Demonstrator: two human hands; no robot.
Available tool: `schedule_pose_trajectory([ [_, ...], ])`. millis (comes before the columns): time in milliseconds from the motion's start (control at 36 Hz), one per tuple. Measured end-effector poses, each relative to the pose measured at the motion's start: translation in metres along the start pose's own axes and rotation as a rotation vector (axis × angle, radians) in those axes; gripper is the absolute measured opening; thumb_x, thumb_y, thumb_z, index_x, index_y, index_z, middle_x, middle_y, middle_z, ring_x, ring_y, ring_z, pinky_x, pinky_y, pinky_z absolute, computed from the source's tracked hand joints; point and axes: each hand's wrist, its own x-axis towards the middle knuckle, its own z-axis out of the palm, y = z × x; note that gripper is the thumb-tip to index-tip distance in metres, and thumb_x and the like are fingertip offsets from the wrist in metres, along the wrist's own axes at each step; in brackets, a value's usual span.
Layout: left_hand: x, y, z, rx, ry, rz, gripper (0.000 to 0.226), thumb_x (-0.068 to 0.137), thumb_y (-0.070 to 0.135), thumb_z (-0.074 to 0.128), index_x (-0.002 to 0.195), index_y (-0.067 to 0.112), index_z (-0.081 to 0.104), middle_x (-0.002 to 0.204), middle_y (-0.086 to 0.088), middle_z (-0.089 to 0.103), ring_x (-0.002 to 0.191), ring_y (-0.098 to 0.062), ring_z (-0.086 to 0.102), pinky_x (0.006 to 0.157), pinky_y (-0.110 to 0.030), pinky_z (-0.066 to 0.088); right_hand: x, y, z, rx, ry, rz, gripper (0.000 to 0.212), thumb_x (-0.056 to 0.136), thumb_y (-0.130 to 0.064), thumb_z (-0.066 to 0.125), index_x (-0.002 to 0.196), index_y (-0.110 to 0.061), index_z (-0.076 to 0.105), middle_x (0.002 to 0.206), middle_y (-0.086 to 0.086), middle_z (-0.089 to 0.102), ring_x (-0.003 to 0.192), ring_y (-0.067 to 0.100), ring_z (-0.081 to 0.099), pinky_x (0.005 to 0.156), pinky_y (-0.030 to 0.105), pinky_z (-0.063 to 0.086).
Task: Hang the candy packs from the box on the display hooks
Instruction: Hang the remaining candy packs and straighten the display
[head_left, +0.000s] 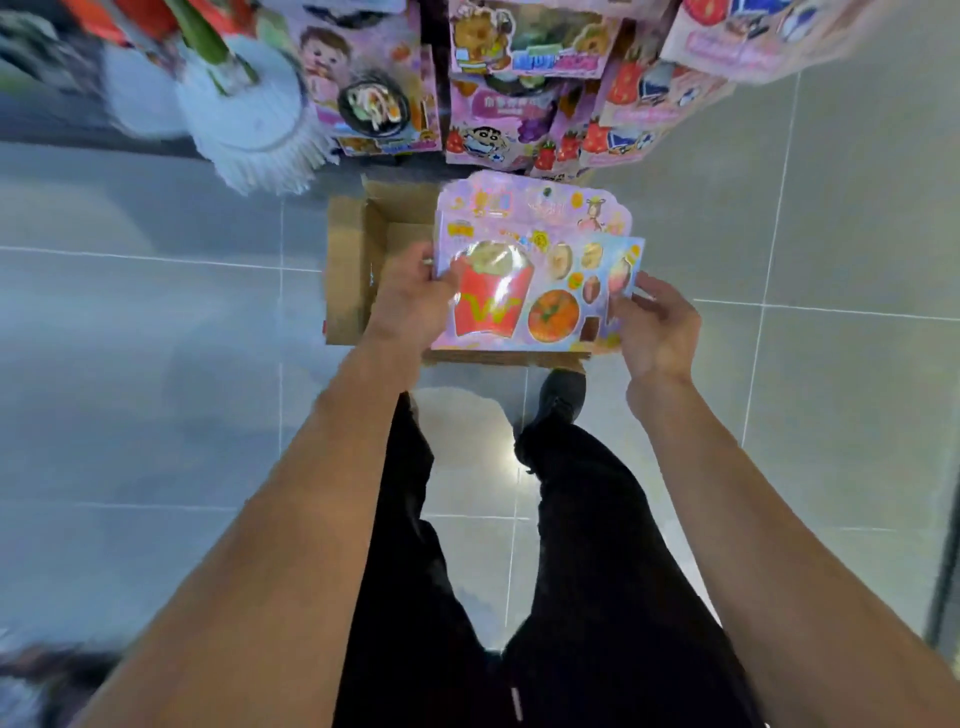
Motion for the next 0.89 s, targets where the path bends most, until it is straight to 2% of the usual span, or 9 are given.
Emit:
schedule_pose_trajectory([
  [56, -0.023, 0.024, -0.015, -0.003, 0.013, 0.016, 0.011, 0.094, 0.026, 0.064, 0.1, 0.017, 0.066, 0.113, -0.015, 0.071, 0.107, -0.037, 0.067, 0.093, -0.056, 0.053, -0.021, -0.021, -0.005, 0.057, -0.006, -0.028, 0.018, 0.086, -0.01, 0.076, 0.085, -0.027, 0.069, 0.082, 0.0, 0.073, 0.074, 0.016, 0.066, 0.075, 0.037, 0.055],
  [139, -0.054, 0.058, -0.032, 0.003, 0.057, 0.039, 0.028, 0.097, 0.03, 0.057, 0.119, 0.012, 0.062, 0.109, -0.006, 0.07, 0.103, -0.027, 0.068, 0.096, -0.05, 0.054, -0.052, -0.054, -0.01, 0.176, -0.019, -0.053, 0.025, 0.086, 0.005, 0.07, 0.089, -0.019, 0.067, 0.079, -0.001, 0.069, 0.066, 0.008, 0.066, 0.065, 0.025, 0.053],
  [278, -0.094, 0.096, -0.047, -0.11, 0.124, 0.018, 0.011, 0.099, 0.025, 0.054, 0.105, 0.024, 0.062, 0.107, -0.001, 0.071, 0.094, -0.022, 0.072, 0.087, -0.051, 0.059, -0.102, -0.104, -0.014, 0.248, -0.009, -0.086, 0.014, 0.086, 0.002, 0.072, 0.098, -0.005, 0.069, 0.085, 0.006, 0.069, 0.056, 0.001, 0.065, 0.053, 0.018, 0.049],
  [333, -0.111, 0.117, -0.049, -0.248, 0.137, -0.01, 0.019, 0.098, 0.014, 0.052, 0.106, 0.025, 0.065, 0.109, -0.003, 0.073, 0.092, -0.022, 0.074, 0.081, -0.046, 0.061, -0.122, -0.129, -0.018, 0.292, -0.003, -0.075, 0.011, 0.084, -0.002, 0.076, 0.092, -0.007, 0.069, 0.084, 0.005, 0.07, 0.056, 0.001, 0.066, 0.05, 0.016, 0.049],
  [444, -0.15, 0.15, -0.056, -0.389, 0.234, 0.029, 0.029, 0.093, 0.007, 0.05, 0.114, 0.019, 0.065, 0.096, -0.001, 0.074, 0.078, -0.014, 0.074, 0.061, -0.028, 0.059, -0.151, -0.175, -0.027, 0.364, -0.043, -0.05, 0.016, 0.077, -0.01, 0.085, 0.081, -0.016, 0.07, 0.077, -0.003, 0.073, 0.07, 0.011, 0.068, 0.07, 0.027, 0.056],
  [500, -0.171, 0.159, -0.059, -0.358, 0.309, 0.098, 0.036, 0.087, 0.02, 0.053, 0.121, 0.029, 0.063, 0.113, 0.0, 0.07, 0.095, -0.015, 0.072, 0.071, -0.032, 0.06, -0.166, -0.194, -0.034, 0.353, -0.091, -0.078, 0.017, 0.076, -0.013, 0.086, 0.087, -0.015, 0.072, 0.079, -0.003, 0.075, 0.074, 0.012, 0.07, 0.077, 0.028, 0.056],
  [611, -0.196, 0.182, -0.067, -0.15, 0.355, 0.349, 0.053, 0.092, 0.031, 0.054, 0.141, 0.045, 0.041, 0.132, 0.014, 0.051, 0.119, -0.004, 0.055, 0.101, -0.038, 0.05, -0.184, -0.23, -0.044, 0.381, -0.124, -0.195, 0.015, 0.078, -0.014, 0.085, 0.086, -0.013, 0.073, 0.074, -0.007, 0.075, 0.067, 0.004, 0.069, 0.062, 0.017, 0.052],
  [778, -0.208, 0.235, -0.088, -0.258, 0.41, 0.632, 0.063, 0.09, 0.013, 0.057, 0.147, 0.027, 0.034, 0.136, 0.009, 0.052, 0.122, -0.007, 0.058, 0.095, -0.047, 0.055, -0.191, -0.28, -0.046, 0.433, -0.195, -0.448, 0.02, 0.078, -0.006, 0.082, 0.072, -0.017, 0.067, 0.072, -0.003, 0.073, 0.068, 0.012, 0.068, 0.06, 0.024, 0.05],
  [889, -0.215, 0.253, -0.094, -0.255, 0.494, 0.818, 0.054, 0.085, 0.011, 0.055, 0.135, 0.016, 0.037, 0.126, 0.002, 0.057, 0.119, -0.018, 0.058, 0.092, -0.056, 0.053, -0.188, -0.288, -0.053, 0.473, -0.255, -0.543, 0.023, 0.078, -0.002, 0.08, 0.074, -0.012, 0.06, 0.073, -0.002, 0.071, 0.072, 0.016, 0.067, 0.062, 0.026, 0.051],
])
